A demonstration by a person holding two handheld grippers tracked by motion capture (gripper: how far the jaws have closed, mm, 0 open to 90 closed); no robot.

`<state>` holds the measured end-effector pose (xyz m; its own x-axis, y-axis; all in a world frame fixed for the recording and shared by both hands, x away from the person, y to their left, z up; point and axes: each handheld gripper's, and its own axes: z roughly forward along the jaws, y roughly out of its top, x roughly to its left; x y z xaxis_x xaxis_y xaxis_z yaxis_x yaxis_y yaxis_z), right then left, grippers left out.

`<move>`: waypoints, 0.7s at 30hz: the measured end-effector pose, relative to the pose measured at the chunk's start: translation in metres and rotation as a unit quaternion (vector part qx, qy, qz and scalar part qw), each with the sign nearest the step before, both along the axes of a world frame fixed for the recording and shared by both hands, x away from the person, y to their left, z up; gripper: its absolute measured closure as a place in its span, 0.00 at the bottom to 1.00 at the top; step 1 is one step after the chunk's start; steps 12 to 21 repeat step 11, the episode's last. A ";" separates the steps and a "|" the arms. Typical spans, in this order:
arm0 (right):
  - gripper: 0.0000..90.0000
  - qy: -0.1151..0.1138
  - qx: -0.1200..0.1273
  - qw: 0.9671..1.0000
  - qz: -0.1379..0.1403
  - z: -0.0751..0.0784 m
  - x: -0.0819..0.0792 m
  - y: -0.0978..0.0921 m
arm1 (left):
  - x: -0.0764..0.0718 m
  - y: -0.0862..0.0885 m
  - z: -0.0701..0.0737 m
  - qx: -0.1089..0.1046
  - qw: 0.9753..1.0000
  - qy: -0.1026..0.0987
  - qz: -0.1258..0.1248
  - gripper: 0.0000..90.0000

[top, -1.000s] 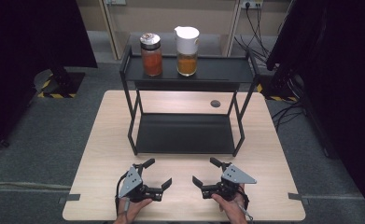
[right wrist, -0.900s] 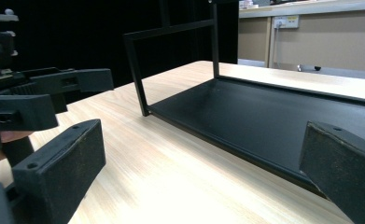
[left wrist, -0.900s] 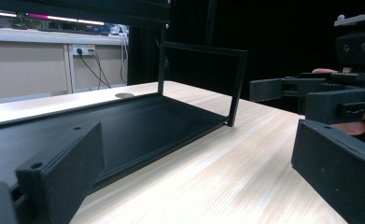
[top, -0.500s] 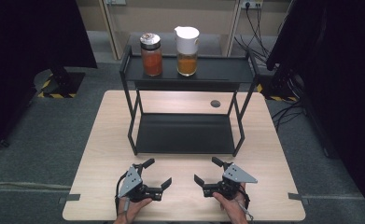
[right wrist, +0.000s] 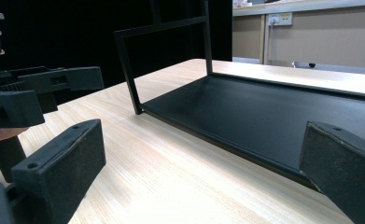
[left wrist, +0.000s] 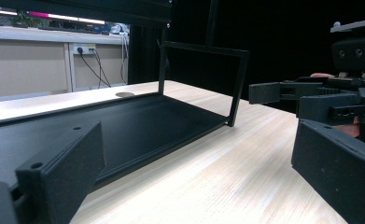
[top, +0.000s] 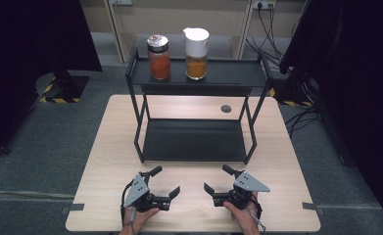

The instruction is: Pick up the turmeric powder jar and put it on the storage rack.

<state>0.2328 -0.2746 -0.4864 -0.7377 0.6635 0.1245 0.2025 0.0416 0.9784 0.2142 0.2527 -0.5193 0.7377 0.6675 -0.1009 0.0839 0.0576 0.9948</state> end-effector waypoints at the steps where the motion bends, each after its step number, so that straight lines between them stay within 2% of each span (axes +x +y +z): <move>1: 0.01 0.001 0.000 1.000 0.000 0.000 0.000 0.000 | 0.000 0.000 0.000 0.000 1.000 0.000 0.000 0.02; 21: 0.01 0.005 0.004 1.000 0.000 -0.002 0.002 -0.001 | 0.001 0.001 -0.001 -0.006 1.000 0.006 -0.001 0.02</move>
